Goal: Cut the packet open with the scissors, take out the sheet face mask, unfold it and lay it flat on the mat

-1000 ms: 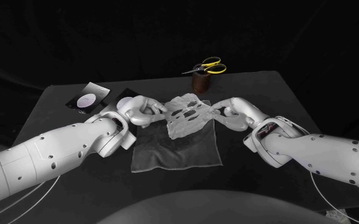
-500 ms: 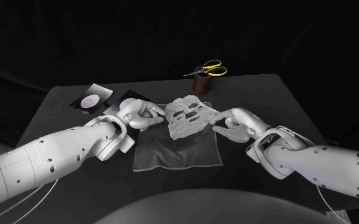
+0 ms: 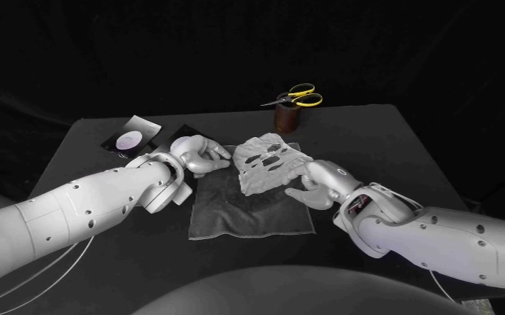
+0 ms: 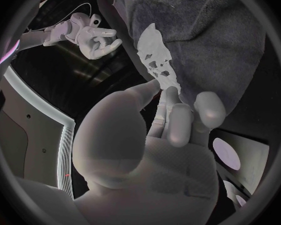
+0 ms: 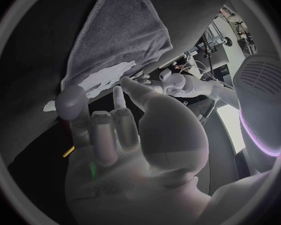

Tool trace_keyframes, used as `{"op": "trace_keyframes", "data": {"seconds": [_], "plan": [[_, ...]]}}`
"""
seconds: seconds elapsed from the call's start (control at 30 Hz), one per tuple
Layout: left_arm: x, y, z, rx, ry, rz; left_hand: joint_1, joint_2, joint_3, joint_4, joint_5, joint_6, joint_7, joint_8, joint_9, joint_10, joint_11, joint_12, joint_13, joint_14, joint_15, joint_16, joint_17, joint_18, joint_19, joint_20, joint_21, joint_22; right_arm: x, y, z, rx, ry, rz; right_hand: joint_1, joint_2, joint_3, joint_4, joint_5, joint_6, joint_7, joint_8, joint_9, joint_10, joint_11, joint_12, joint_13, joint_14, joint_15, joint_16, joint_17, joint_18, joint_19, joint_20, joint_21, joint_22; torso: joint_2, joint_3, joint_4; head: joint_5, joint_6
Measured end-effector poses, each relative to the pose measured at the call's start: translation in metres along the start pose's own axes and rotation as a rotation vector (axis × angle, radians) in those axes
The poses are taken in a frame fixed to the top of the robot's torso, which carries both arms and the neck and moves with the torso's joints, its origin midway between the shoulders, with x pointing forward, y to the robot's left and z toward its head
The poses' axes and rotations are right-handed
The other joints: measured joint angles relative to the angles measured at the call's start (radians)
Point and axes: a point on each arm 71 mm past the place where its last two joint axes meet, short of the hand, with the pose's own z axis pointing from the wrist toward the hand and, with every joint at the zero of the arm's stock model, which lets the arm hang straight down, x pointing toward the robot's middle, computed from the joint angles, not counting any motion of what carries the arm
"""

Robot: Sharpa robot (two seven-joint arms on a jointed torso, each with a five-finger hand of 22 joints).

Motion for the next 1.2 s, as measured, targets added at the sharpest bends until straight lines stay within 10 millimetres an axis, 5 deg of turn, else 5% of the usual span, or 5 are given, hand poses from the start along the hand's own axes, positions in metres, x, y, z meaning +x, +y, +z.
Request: {"op": "trace_keyframes", "data": {"seconds": [0.2, 0.43, 0.5, 0.8, 1.2], "plan": [[-0.006, -0.009, 0.019, -0.064, -0.016, 0.050, -0.020, 0.018, -0.042, 0.055, 0.000, 0.028, 0.007, 0.069, 0.029, 0.058, -0.001, 0.082, 0.038, 0.083, 0.000, 0.041, 0.139, -0.017, 0.071, 0.000, 0.078, 0.082, 0.010, 0.015, 0.017, -0.018, 0.014, -0.043, 0.000, 0.000, -0.012, 0.005, 0.006, 0.006, -0.006, 0.000, -0.002, -0.002, -0.002, 0.000, 0.000, 0.000, 0.000, 0.000, 0.000, 0.000, 0.000, 0.000, 0.000, 0.000, 0.005, -0.0013, 0.0002, 0.000, 0.002], [-0.011, -0.017, 0.038, -0.138, -0.036, 0.086, -0.020, 0.018, -0.063, 0.085, 0.000, 0.041, -0.009, 0.131, 0.055, 0.089, -0.017, 0.139, 0.073, 0.092, -0.009, 0.054, 0.169, -0.017, 0.092, -0.011, 0.102, 0.113, 0.015, 0.027, 0.034, -0.031, 0.026, -0.090, -0.004, -0.004, -0.014, 0.006, 0.006, 0.006, -0.006, 0.004, -0.003, -0.004, -0.004, 0.010, 0.000, 0.004, -0.004, 0.000, 0.000, -0.001, 0.004, -0.004, 0.009, -0.001, 0.009, -0.0021, -0.0003, 0.004, 0.005], [-0.011, -0.019, 0.041, -0.153, -0.037, 0.089, -0.020, 0.018, -0.067, 0.092, 0.000, 0.038, -0.012, 0.141, 0.060, 0.108, -0.018, 0.152, 0.098, 0.091, -0.010, 0.054, 0.169, -0.032, 0.096, -0.014, 0.106, 0.119, 0.016, 0.029, 0.036, -0.033, 0.027, -0.099, -0.004, -0.004, -0.014, 0.006, 0.006, 0.006, -0.006, 0.004, -0.003, -0.004, -0.004, 0.010, 0.000, 0.004, -0.004, 0.002, 0.000, -0.001, 0.004, -0.004, 0.009, -0.001, 0.011, -0.0021, -0.0004, 0.005, 0.005], [-0.012, -0.025, 0.054, -0.221, -0.043, 0.098, -0.024, 0.014, -0.088, 0.121, 0.000, 0.034, -0.017, 0.158, 0.071, 0.128, -0.024, 0.176, 0.145, 0.092, -0.015, 0.054, 0.169, -0.033, 0.105, -0.016, 0.118, 0.129, 0.021, 0.040, 0.047, -0.051, 0.036, -0.121, -0.004, -0.004, -0.024, 0.008, 0.006, 0.006, -0.007, 0.004, -0.006, -0.004, -0.004, 0.010, -0.001, 0.004, -0.004, 0.002, -0.001, -0.002, 0.004, -0.004, 0.014, -0.001, 0.014, -0.0007, -0.0012, 0.011, 0.002], [-0.009, -0.035, 0.071, -0.273, -0.051, 0.107, -0.031, 0.007, -0.096, 0.129, 0.000, 0.025, -0.023, 0.163, 0.073, 0.135, -0.020, 0.178, 0.153, 0.092, -0.015, 0.054, 0.169, -0.033, 0.108, -0.020, 0.118, 0.133, 0.032, 0.055, 0.063, -0.061, 0.074, -0.157, -0.033, -0.033, -0.080, 0.033, 0.006, 0.006, -0.007, 0.004, -0.018, 0.000, -0.007, 0.010, 0.000, 0.003, -0.003, 0.002, -0.001, 0.008, 0.004, -0.004, 0.009, 0.000, 0.017, -0.0020, -0.0007, 0.014, 0.000]]}}
